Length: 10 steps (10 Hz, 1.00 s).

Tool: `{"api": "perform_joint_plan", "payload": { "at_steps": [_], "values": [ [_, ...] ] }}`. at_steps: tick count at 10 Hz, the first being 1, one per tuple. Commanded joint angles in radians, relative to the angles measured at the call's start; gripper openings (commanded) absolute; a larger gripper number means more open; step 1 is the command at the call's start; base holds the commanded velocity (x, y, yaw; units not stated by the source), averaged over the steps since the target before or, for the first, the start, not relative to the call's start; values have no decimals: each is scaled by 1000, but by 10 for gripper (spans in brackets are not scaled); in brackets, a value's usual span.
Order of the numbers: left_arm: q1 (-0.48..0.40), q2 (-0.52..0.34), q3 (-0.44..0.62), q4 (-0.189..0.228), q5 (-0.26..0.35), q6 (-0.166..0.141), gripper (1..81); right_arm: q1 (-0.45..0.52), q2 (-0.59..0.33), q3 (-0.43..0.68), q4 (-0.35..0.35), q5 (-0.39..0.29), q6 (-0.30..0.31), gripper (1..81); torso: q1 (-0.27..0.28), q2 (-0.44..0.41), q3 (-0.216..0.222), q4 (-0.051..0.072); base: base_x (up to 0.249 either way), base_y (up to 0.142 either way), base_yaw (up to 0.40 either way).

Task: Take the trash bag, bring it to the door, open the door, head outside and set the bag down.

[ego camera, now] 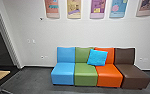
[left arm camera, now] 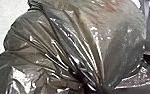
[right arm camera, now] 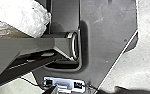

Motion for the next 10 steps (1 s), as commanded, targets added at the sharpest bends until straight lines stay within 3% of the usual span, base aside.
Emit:
{"api": "perform_joint_plan", "payload": {
  "at_steps": [1,3,10],
  "values": [
    [-48,-4,-4,-2,74,3,10,33,69,-113,-5,-59,-3,811,0,0,0,0,0,0,0],
    [-52,-1,-4,0,75,3,10,38,94,-160,-5,-51,-3,811,0,0,0,0,0,0,0],
    [-53,-2,-4,0,75,3,10,52,99,-170,-14,-43,-4,811,0,0,0,0,0,0,0]
  ]
}}
